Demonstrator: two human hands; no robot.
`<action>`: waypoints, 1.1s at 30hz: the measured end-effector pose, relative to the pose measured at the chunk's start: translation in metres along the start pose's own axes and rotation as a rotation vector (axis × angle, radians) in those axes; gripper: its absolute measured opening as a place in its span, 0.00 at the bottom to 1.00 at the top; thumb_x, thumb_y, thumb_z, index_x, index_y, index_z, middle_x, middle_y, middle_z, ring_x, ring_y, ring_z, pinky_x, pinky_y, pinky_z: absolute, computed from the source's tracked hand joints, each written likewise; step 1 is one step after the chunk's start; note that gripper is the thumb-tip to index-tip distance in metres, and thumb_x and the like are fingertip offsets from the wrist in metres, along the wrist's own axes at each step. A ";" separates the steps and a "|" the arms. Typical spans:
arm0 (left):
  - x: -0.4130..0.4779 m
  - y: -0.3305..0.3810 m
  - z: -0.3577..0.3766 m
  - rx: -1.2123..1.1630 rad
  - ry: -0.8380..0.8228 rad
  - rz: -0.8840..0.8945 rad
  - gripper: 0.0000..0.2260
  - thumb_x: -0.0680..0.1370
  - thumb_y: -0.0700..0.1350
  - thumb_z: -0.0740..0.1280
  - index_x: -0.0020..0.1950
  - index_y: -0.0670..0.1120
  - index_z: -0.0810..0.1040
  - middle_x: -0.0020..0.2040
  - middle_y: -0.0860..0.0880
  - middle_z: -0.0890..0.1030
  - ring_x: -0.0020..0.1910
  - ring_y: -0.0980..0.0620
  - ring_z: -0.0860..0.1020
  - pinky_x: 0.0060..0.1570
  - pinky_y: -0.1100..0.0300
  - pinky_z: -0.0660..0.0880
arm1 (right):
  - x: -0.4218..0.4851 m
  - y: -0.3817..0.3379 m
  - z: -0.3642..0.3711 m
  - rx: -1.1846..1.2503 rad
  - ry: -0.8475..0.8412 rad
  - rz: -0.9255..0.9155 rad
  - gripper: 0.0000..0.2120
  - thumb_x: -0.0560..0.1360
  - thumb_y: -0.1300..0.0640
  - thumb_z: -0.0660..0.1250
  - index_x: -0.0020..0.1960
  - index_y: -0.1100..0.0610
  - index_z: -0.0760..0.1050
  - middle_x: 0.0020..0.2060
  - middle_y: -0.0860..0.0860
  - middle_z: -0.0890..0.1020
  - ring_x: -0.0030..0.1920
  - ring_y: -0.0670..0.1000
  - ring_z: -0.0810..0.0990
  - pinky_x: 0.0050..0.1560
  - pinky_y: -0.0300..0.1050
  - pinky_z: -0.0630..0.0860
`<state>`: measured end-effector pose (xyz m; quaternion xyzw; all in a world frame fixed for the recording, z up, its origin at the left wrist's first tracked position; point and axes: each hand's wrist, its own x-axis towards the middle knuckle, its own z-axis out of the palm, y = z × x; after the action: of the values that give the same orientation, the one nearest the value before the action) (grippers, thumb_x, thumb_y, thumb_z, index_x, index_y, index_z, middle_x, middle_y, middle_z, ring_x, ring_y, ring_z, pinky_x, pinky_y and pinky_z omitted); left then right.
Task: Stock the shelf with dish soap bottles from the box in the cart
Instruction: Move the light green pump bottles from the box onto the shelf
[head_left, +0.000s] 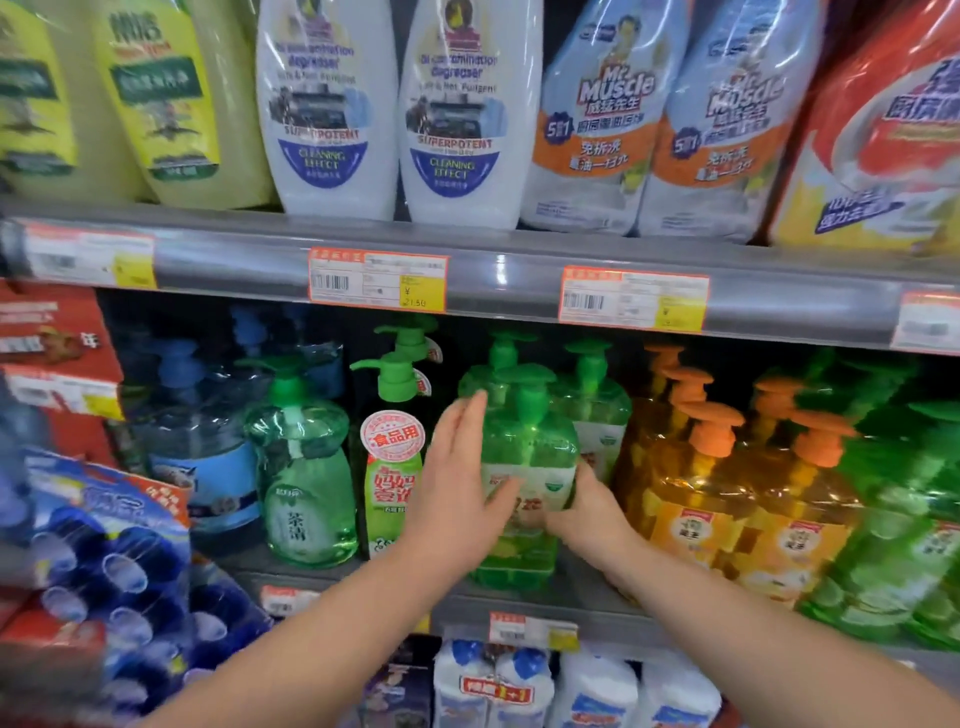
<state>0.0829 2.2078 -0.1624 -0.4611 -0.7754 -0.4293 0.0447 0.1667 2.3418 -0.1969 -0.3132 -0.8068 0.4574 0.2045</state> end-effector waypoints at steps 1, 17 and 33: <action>0.002 0.001 -0.007 0.104 0.067 0.092 0.33 0.74 0.45 0.69 0.75 0.48 0.58 0.73 0.47 0.62 0.71 0.49 0.62 0.69 0.57 0.62 | -0.001 0.003 0.002 -0.023 -0.031 -0.002 0.34 0.64 0.63 0.79 0.64 0.59 0.65 0.54 0.51 0.78 0.58 0.51 0.78 0.59 0.47 0.76; 0.039 -0.028 -0.059 0.724 -0.088 -0.031 0.43 0.68 0.57 0.74 0.76 0.46 0.57 0.77 0.43 0.49 0.75 0.39 0.44 0.69 0.43 0.62 | 0.019 -0.005 0.025 -0.179 -0.033 0.047 0.21 0.70 0.60 0.74 0.57 0.58 0.66 0.58 0.54 0.78 0.60 0.53 0.77 0.53 0.41 0.72; 0.042 -0.038 -0.058 0.708 -0.077 0.023 0.43 0.68 0.59 0.72 0.76 0.47 0.55 0.77 0.44 0.49 0.75 0.41 0.43 0.70 0.47 0.62 | 0.038 -0.014 0.035 -0.517 0.028 0.075 0.24 0.74 0.48 0.70 0.60 0.61 0.65 0.55 0.57 0.80 0.56 0.59 0.80 0.48 0.47 0.76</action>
<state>0.0117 2.1874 -0.1301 -0.4417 -0.8718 -0.1160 0.1775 0.1136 2.3412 -0.2005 -0.3909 -0.8818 0.2390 0.1115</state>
